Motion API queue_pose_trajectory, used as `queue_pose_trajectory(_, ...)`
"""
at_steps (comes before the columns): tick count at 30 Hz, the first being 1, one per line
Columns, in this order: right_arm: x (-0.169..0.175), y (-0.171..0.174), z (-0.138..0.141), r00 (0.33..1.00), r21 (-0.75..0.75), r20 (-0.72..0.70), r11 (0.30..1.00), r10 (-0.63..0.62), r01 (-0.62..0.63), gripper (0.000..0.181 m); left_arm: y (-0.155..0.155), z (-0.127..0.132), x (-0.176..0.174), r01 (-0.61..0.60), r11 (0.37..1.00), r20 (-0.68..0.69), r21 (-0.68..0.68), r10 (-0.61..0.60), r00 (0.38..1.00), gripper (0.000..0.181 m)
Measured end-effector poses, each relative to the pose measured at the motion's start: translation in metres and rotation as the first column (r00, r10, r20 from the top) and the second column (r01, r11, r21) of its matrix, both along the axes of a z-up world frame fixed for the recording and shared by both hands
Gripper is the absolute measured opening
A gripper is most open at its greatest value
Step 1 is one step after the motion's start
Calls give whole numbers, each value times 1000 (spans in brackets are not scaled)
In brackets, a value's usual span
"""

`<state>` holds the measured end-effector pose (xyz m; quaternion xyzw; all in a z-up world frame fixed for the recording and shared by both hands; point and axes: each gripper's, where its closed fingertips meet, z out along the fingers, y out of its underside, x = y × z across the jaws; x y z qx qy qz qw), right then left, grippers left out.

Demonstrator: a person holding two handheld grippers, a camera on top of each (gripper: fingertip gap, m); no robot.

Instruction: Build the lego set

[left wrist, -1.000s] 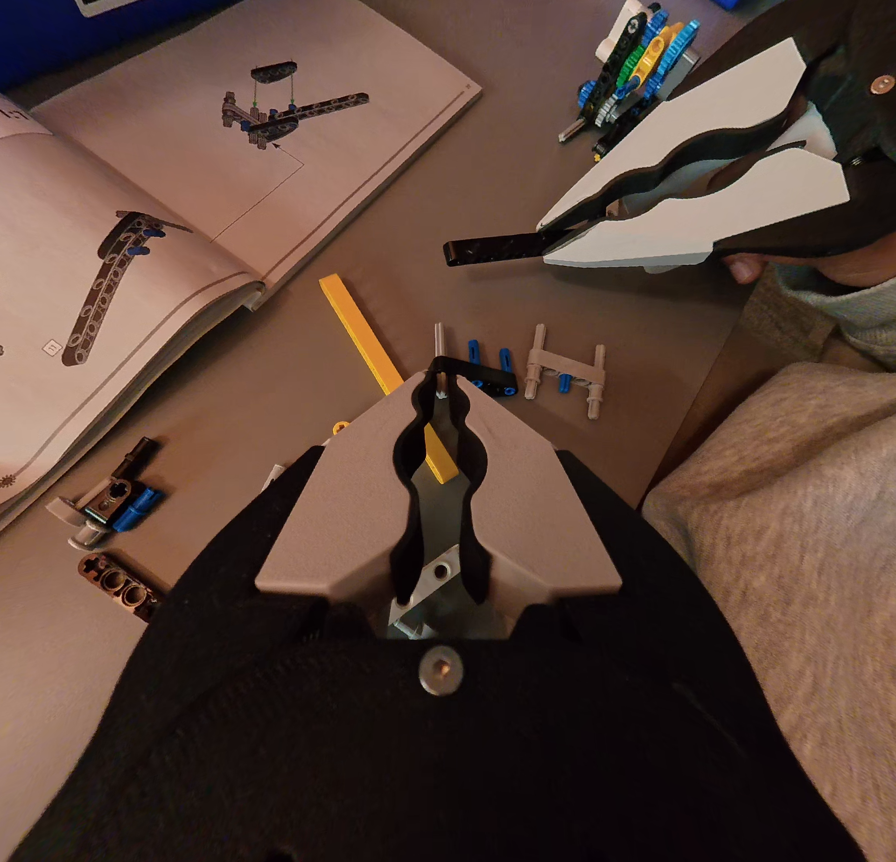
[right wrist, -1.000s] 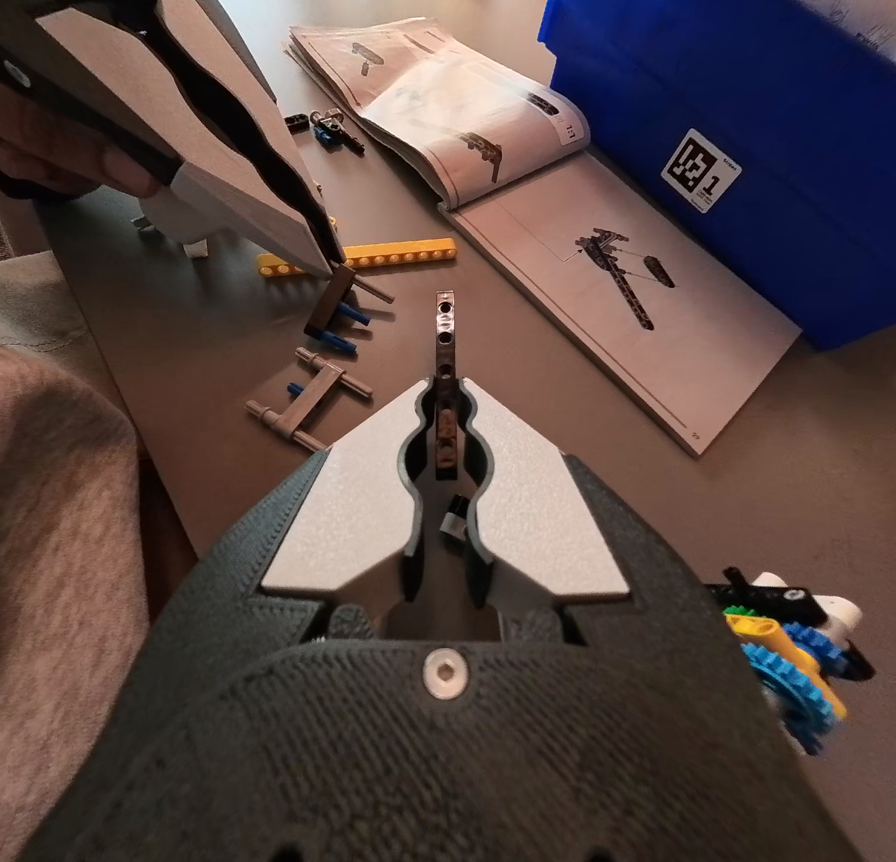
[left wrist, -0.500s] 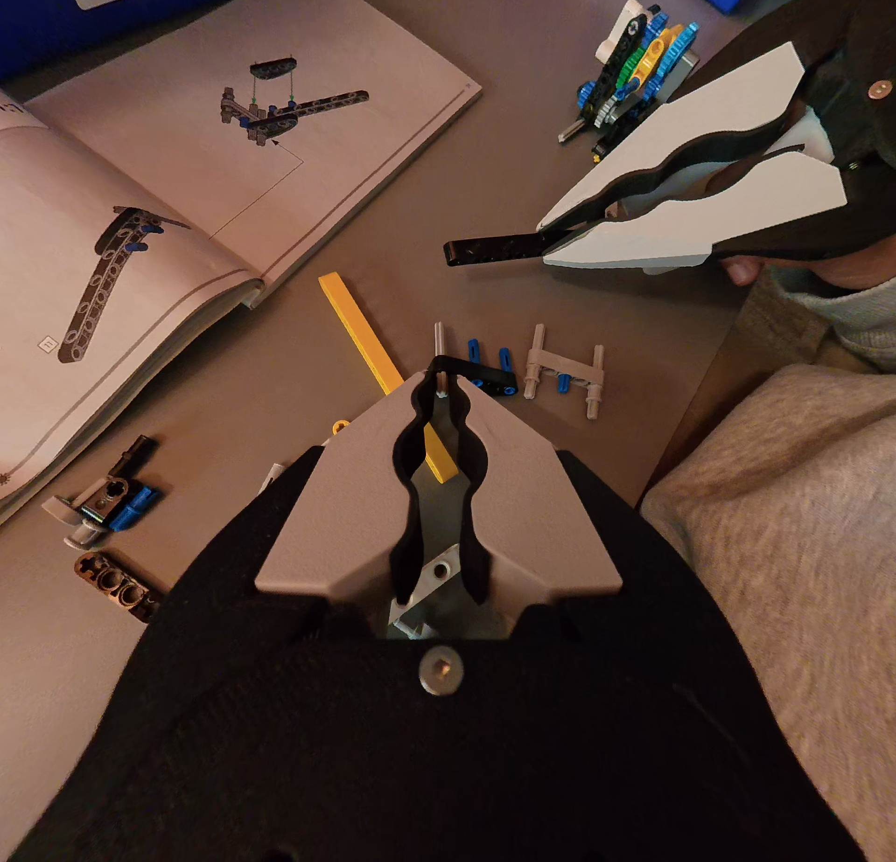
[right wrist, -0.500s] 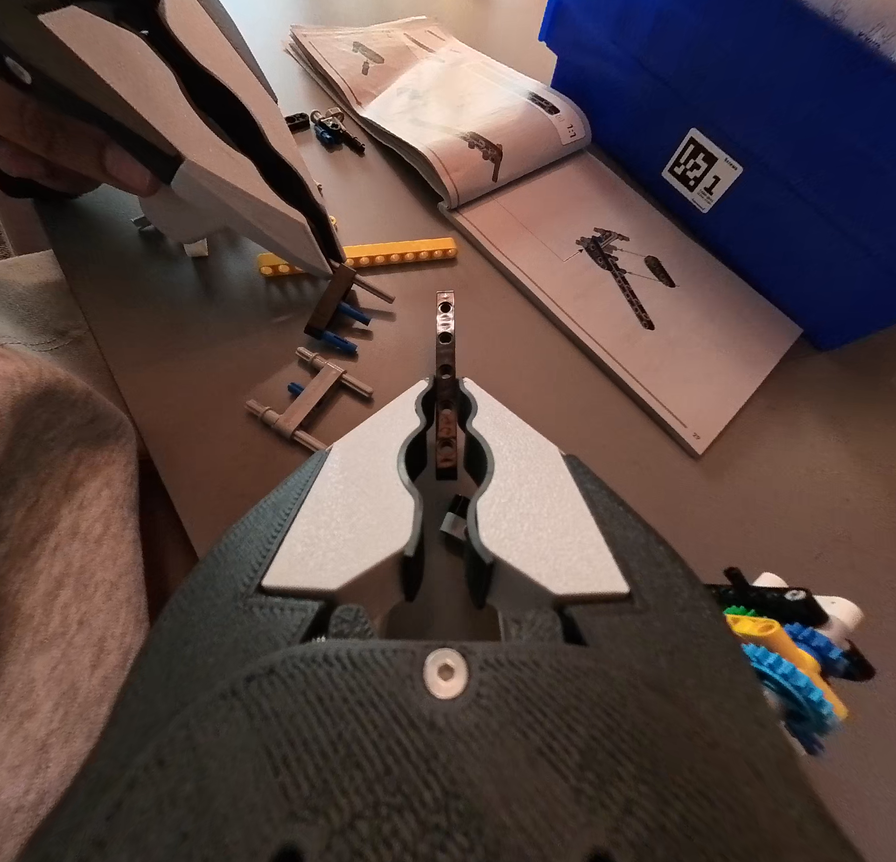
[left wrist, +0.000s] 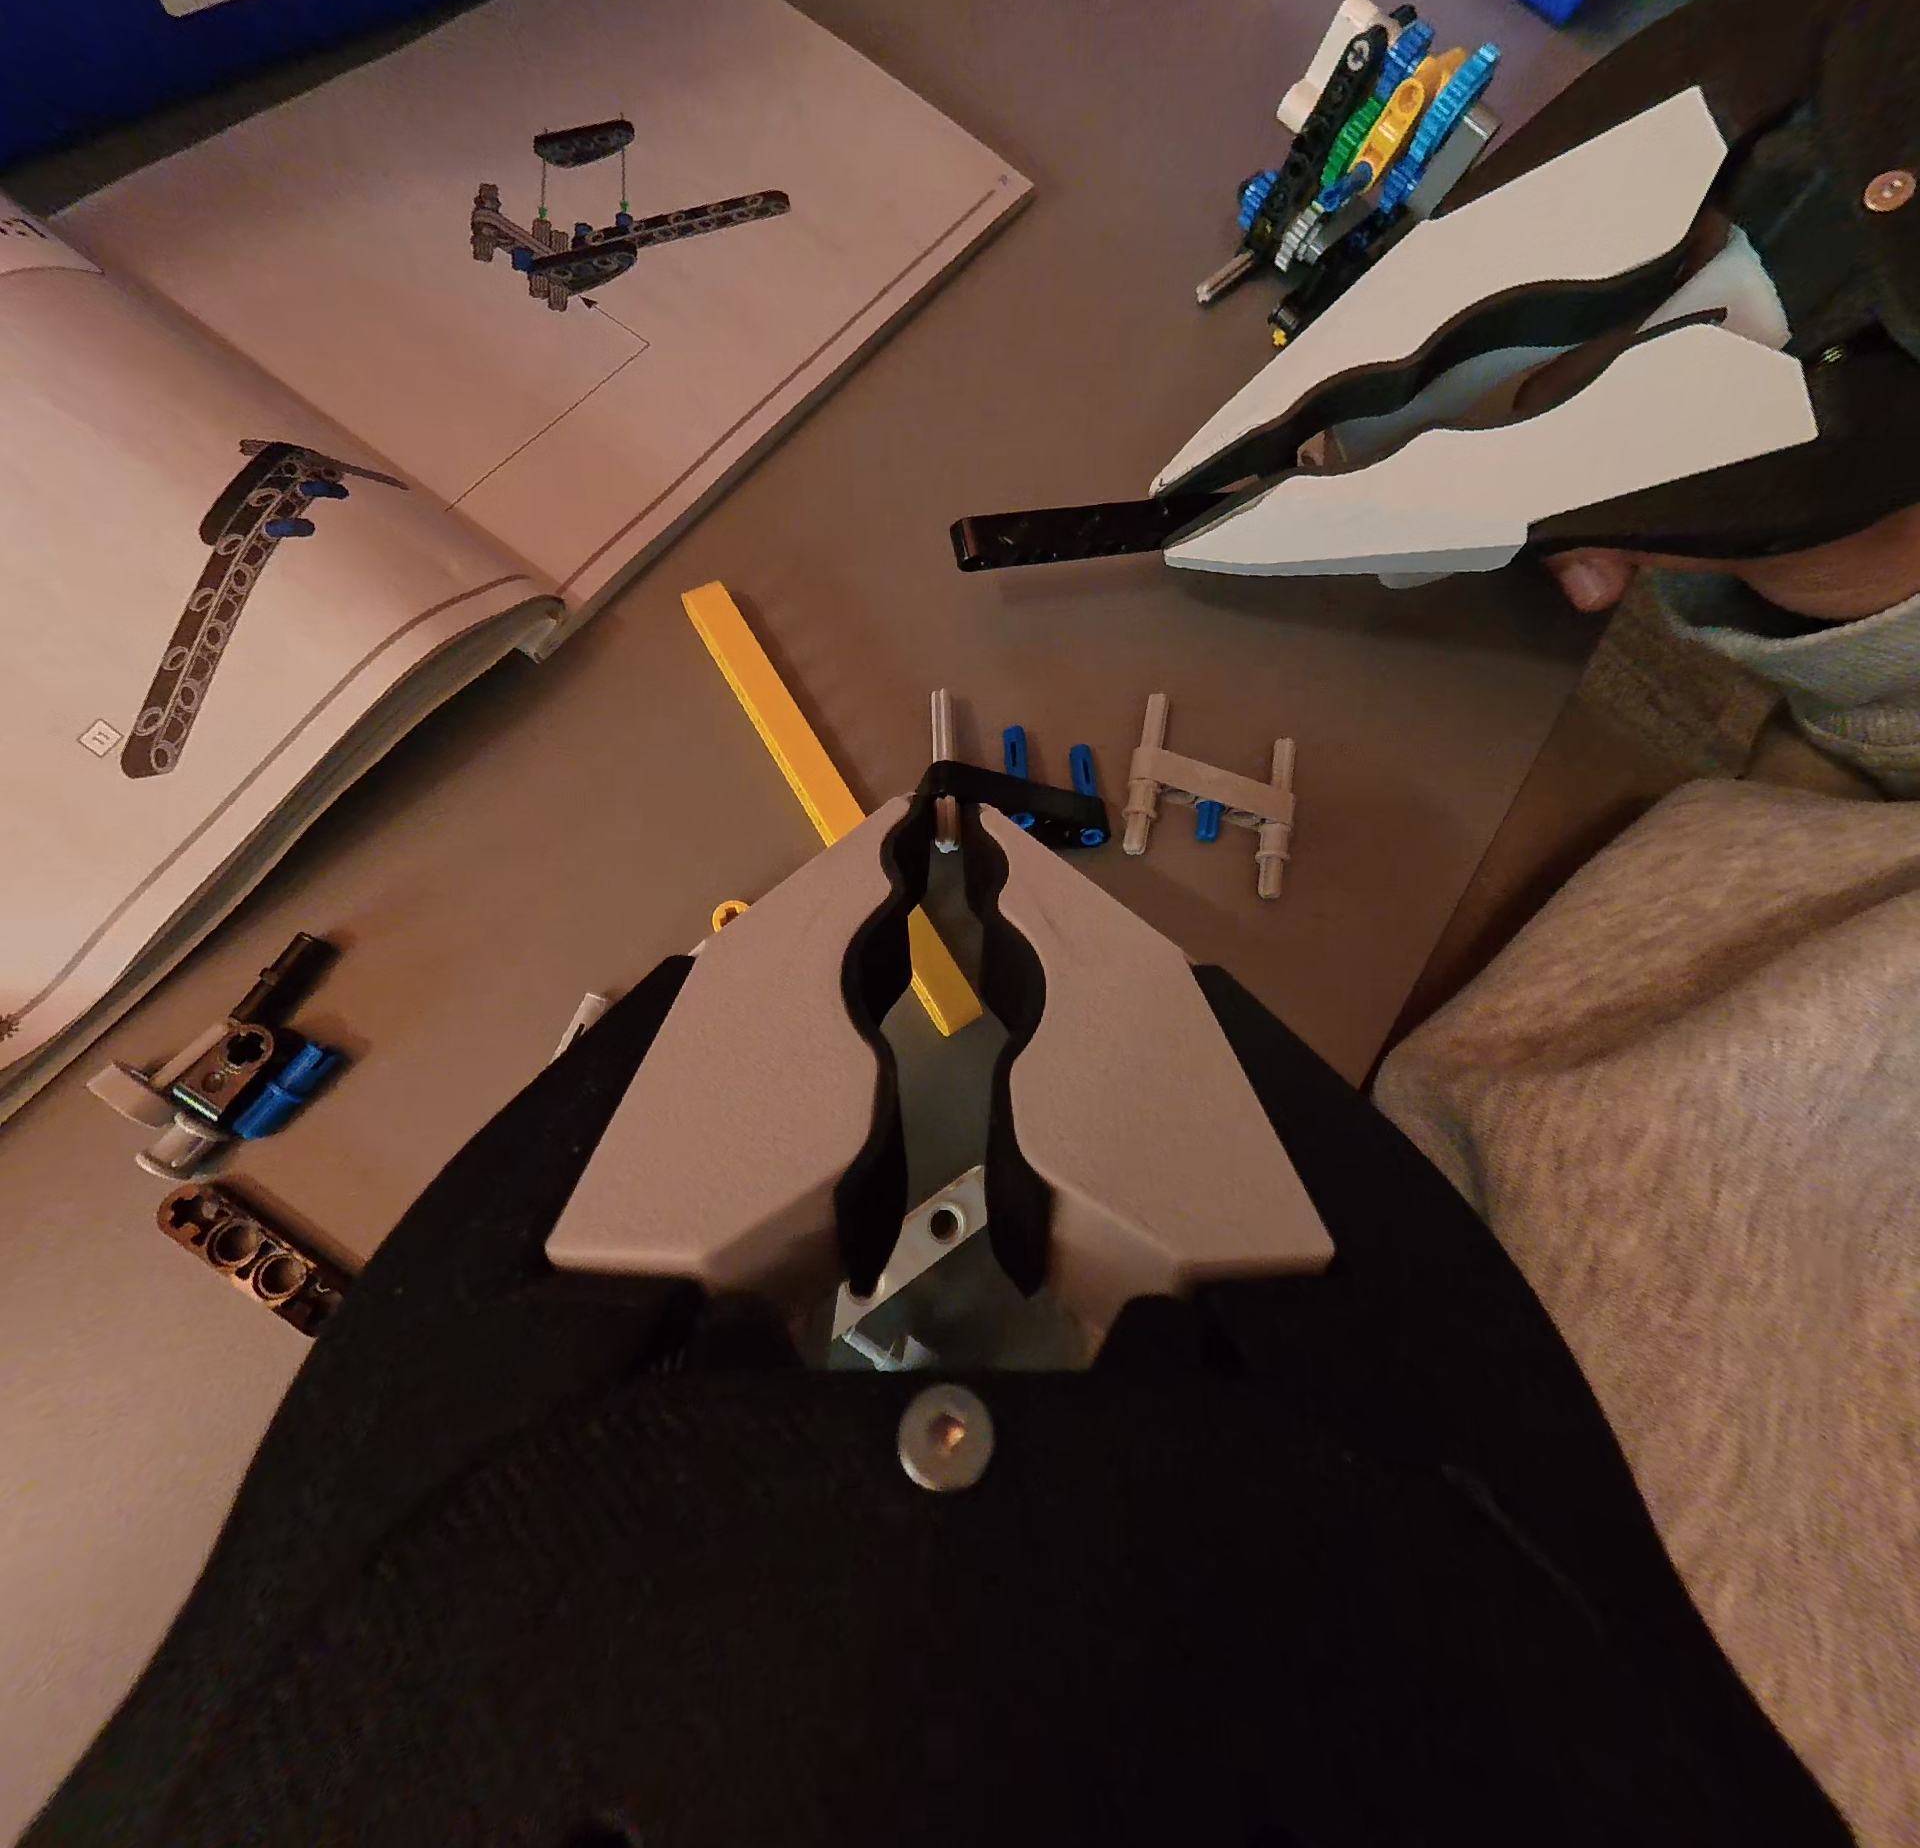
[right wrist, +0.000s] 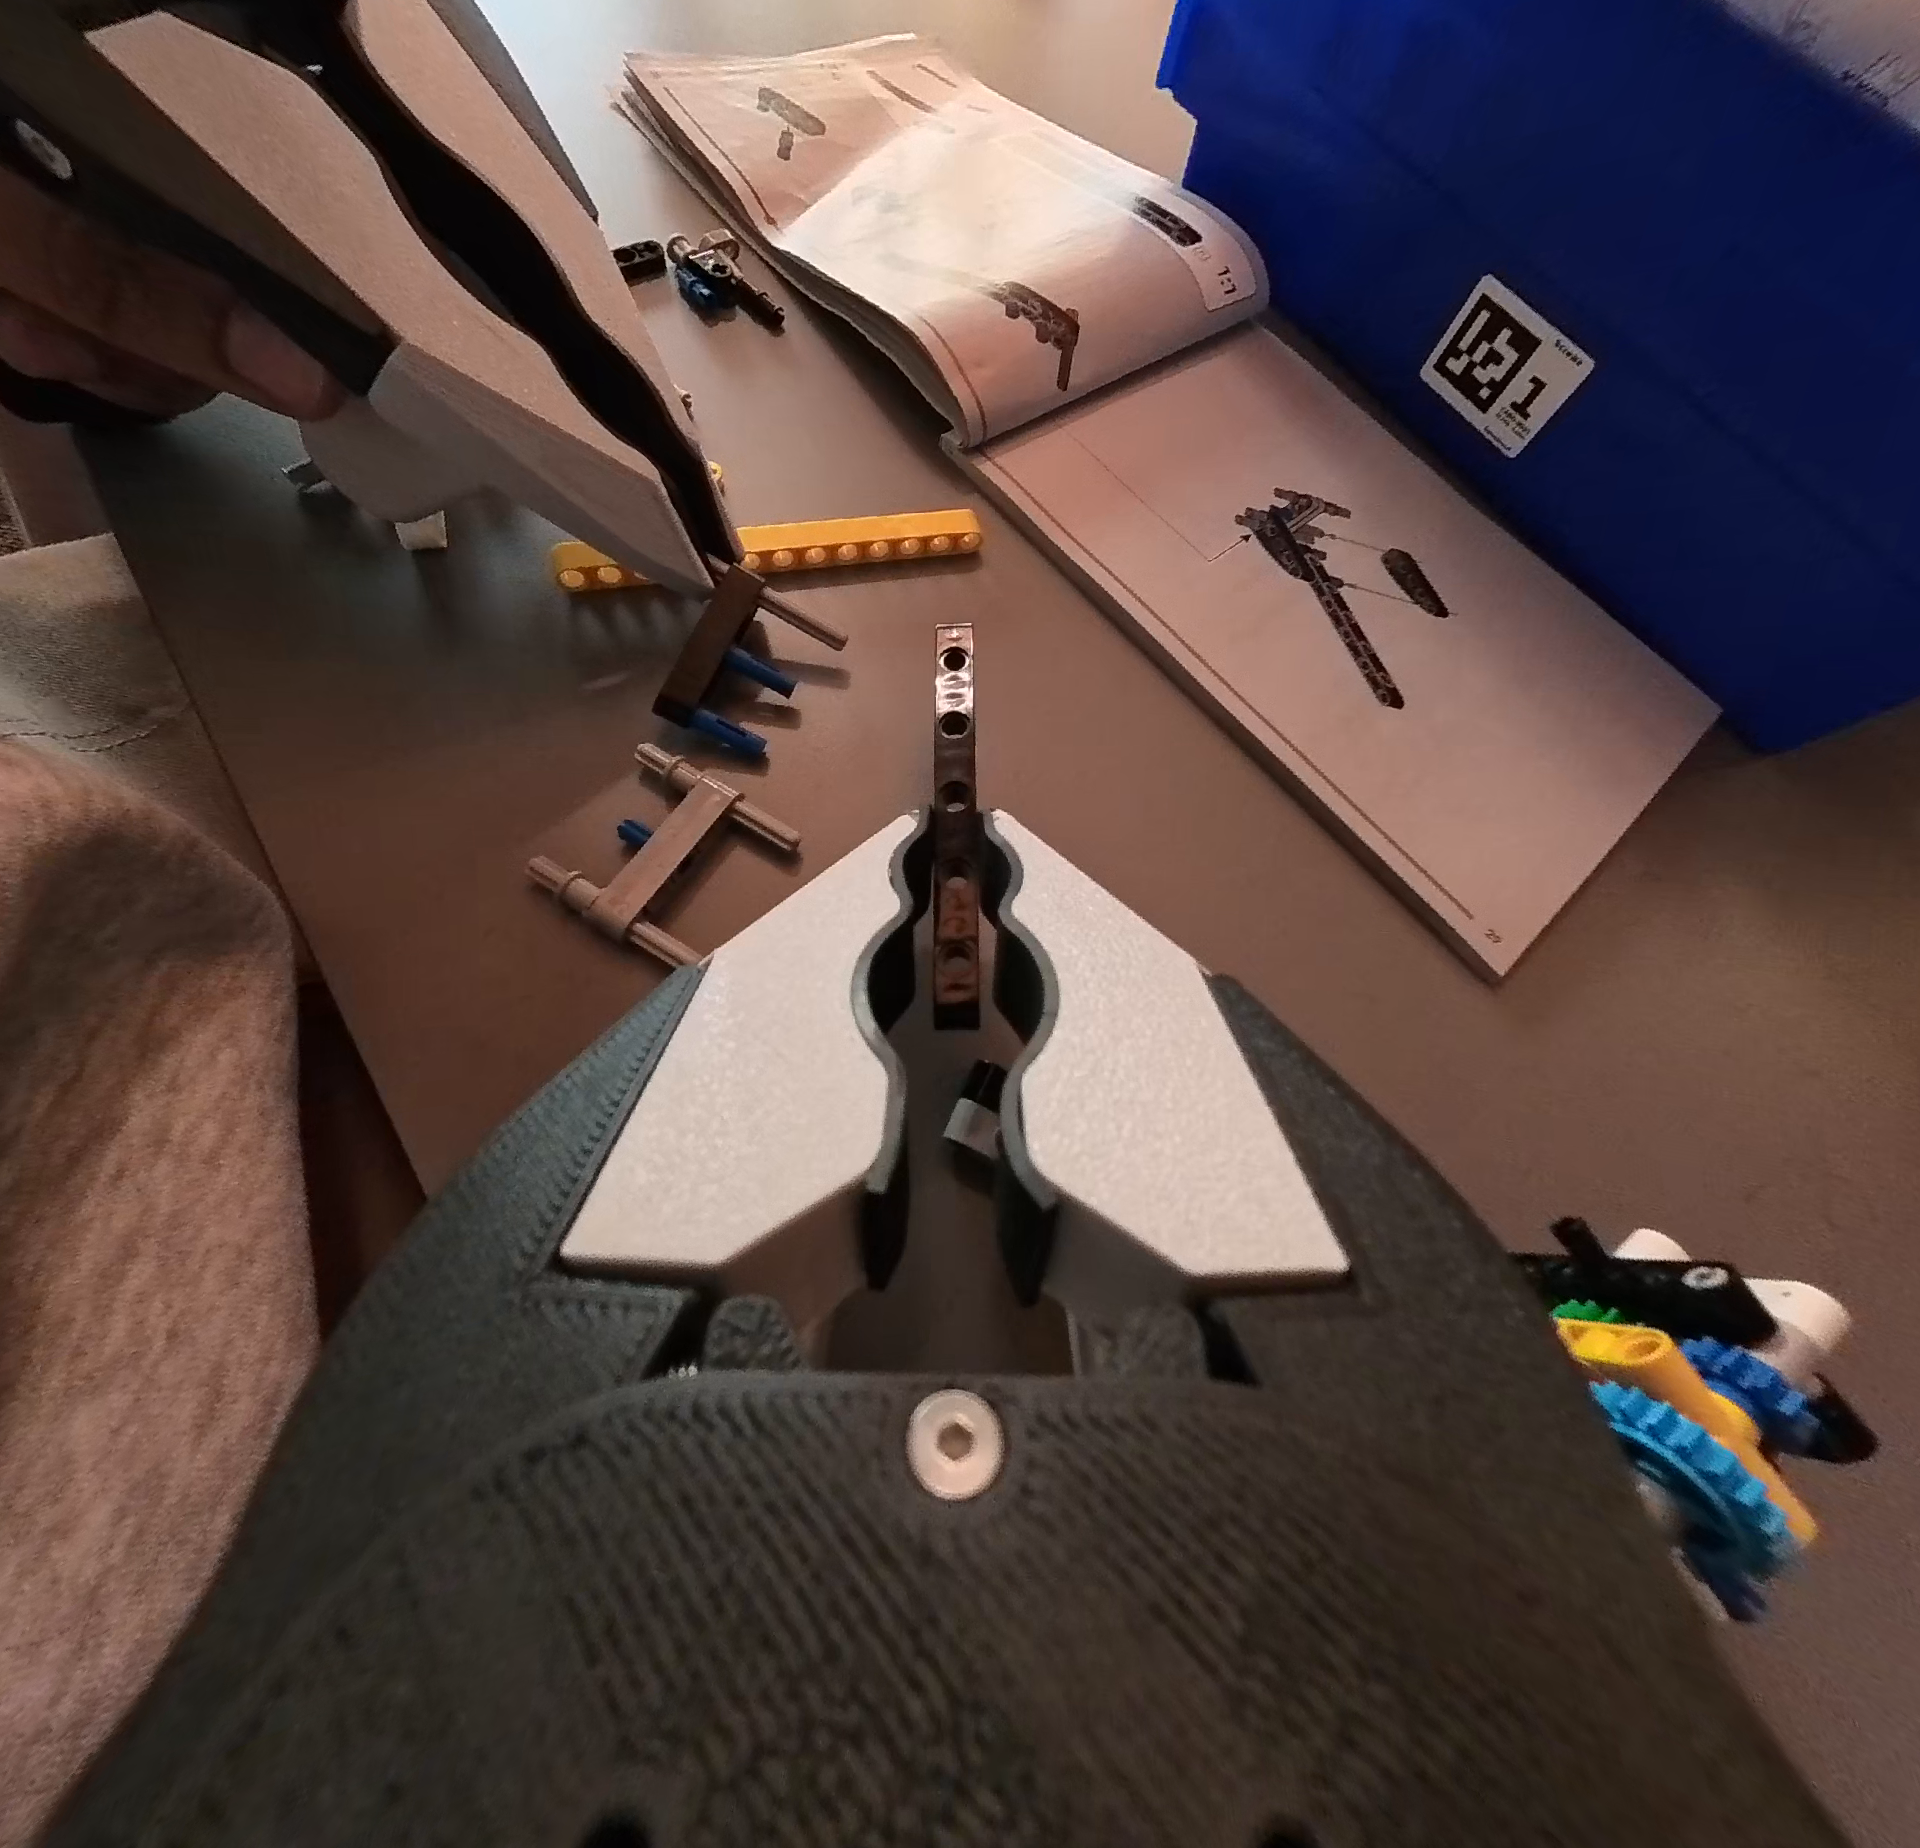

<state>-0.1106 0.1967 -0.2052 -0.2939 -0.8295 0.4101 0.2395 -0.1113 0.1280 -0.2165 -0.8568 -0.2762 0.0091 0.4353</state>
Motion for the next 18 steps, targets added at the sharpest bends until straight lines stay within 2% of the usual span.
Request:
queue_pose_trajectory(1,0,0,0,1000,1,1,1000,0,0,7,0,0,0,0,1000,0,0,0,1000,4)
queue_pose_trajectory(18,0,0,-1,1000,5,3,1000,2,-2,7,0,0,0,1,1000,2,1,-1,1000,2)
